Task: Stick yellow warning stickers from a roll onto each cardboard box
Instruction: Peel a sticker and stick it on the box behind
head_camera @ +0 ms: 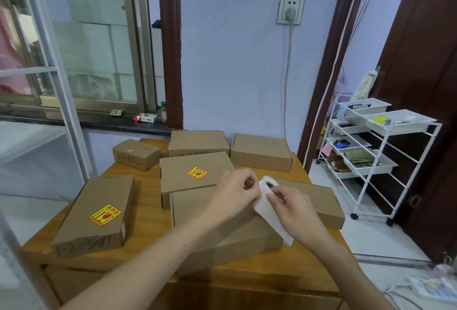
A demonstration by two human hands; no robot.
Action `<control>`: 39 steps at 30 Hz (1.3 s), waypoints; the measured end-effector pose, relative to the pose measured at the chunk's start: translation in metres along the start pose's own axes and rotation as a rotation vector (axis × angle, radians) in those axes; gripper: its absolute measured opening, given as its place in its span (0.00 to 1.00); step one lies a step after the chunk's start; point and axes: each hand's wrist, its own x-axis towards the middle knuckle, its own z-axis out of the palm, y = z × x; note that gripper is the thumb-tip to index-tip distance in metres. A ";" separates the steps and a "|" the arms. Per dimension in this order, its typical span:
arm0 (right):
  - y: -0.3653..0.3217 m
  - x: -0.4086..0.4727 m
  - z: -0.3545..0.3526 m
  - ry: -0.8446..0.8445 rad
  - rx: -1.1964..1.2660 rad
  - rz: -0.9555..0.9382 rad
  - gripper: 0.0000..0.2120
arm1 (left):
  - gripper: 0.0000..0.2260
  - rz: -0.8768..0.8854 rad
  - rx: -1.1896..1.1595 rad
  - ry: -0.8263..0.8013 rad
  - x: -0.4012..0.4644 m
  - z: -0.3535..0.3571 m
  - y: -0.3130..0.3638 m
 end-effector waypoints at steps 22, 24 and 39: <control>0.037 -0.001 -0.013 -0.038 0.032 0.236 0.07 | 0.09 -0.025 0.221 -0.021 0.016 -0.002 -0.028; 0.038 0.001 -0.012 -0.041 0.035 0.246 0.06 | 0.08 -0.020 0.230 -0.020 0.016 0.000 -0.029; 0.055 -0.004 0.002 -0.086 0.015 0.315 0.12 | 0.07 -0.004 0.254 -0.027 0.012 0.003 -0.030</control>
